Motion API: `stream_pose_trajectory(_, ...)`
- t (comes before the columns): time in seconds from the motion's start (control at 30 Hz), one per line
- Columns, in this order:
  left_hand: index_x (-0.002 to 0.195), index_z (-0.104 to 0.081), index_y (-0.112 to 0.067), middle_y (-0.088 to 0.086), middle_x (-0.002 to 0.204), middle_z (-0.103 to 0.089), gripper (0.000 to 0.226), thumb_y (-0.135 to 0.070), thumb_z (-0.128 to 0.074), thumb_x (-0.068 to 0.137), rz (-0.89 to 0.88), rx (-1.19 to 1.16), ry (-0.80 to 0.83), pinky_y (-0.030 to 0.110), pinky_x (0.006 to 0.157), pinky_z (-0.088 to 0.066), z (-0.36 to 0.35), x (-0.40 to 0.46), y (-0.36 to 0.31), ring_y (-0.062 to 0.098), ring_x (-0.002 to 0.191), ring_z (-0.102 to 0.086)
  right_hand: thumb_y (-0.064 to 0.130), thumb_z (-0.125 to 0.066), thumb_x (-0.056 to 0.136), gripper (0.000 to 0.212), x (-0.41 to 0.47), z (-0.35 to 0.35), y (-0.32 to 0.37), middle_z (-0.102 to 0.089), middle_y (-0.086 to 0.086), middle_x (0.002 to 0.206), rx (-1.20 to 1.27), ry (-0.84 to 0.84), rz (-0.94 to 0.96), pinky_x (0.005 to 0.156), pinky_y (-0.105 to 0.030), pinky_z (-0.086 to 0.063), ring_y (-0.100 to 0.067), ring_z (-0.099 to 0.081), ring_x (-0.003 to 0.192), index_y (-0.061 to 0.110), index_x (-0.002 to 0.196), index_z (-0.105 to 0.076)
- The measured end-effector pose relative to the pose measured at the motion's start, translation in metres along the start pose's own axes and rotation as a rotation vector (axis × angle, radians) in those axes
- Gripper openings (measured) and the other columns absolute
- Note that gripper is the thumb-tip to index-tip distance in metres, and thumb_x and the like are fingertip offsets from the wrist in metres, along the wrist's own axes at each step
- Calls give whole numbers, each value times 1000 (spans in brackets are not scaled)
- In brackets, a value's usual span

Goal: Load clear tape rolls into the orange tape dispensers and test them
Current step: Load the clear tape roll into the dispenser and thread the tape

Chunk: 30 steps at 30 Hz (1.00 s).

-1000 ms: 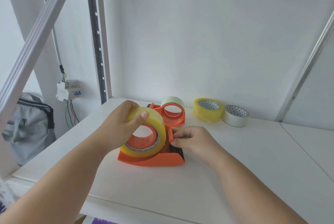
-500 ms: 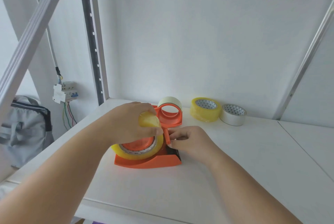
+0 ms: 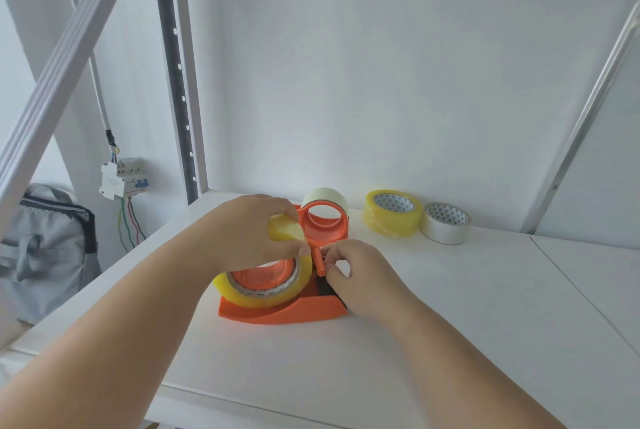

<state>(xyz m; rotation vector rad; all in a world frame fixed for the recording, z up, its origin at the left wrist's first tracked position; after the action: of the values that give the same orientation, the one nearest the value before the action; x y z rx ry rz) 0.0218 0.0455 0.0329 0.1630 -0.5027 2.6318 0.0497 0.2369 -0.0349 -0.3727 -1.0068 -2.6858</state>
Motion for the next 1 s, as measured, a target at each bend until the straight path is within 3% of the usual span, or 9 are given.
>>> stream_pose_trajectory(0.1,110,-55,-49,-19,108,-60,69,-86,-44,52,16,25,-21,36,91,-47,1,1,7,11,100,-56,15,-49,88,22,2,0,-3,-64,10,107,2,10,-10,88,-23,-44,-8,-56,102,29,72,-55)
stream_pose_trajectory(0.2,106,-53,-53,-19,99,-62,66,-88,-42,51,27,8,-34,36,86,-50,2,-1,13,10,95,-58,14,-48,90,15,5,1,-4,-65,9,104,27,10,-29,87,-21,-44,-8,-57,101,17,83,-61)
stream_pose_trajectory(0.3,103,-51,-55,-19,97,-61,54,-78,-42,56,34,-7,-23,36,85,-51,6,-3,15,11,93,-59,11,-48,92,23,5,3,-4,-67,13,96,132,-4,-61,82,-15,-45,-3,-61,95,27,78,-57)
stream_pose_trajectory(0.4,96,-51,-56,-16,95,-62,43,-63,-37,56,40,-31,-13,37,83,-52,9,-3,17,14,92,-59,10,-46,92,23,6,5,-8,-71,9,94,220,-15,-98,91,-28,-49,-7,-65,96,25,82,-60)
stream_pose_trajectory(0.5,99,-54,-52,-16,96,-61,49,-55,-32,55,42,-61,2,37,85,-50,9,-4,20,14,96,-56,11,-46,94,24,6,8,-9,-71,7,95,284,-23,-127,93,-32,-50,-8,-66,97,25,82,-60)
stream_pose_trajectory(0.63,99,-53,-48,-17,92,-61,45,-70,-35,63,23,6,-15,37,83,-50,2,-2,19,13,93,-57,7,-46,93,27,3,12,-5,-69,10,94,317,-46,-117,91,-26,-48,-6,-64,96,26,76,-56)
stream_pose_trajectory(0.73,100,-53,-45,-17,93,-60,58,-85,-36,61,20,61,-14,37,84,-49,0,-2,17,13,92,-56,5,-49,89,29,1,16,-3,-67,12,95,321,-66,-103,83,-17,-43,-1,-61,94,26,71,-55)
stream_pose_trajectory(0.87,107,-54,-43,-15,97,-58,55,-80,-46,66,29,16,3,35,87,-48,2,-4,15,12,93,-55,4,-50,84,27,2,21,-2,-67,12,90,358,-79,-129,85,-22,-46,-2,-61,91,27,78,-63)
stream_pose_trajectory(1.0,107,-55,-43,-14,97,-59,59,-81,-44,64,26,20,-17,37,87,-48,0,-4,13,13,92,-56,23,-55,73,21,0,20,1,-63,12,89,393,-33,-143,84,-23,-48,-4,-58,85,32,88,-66)
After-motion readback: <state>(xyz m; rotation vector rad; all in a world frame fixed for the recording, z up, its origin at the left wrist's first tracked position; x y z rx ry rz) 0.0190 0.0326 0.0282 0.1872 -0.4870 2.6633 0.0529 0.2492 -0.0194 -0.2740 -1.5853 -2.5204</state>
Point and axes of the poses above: each hand's wrist, its own x-axis towards the middle knuckle, its own z-axis out of the back of the hand, y = z × x, the point moved 1 cm from there along x, towards the middle knuckle
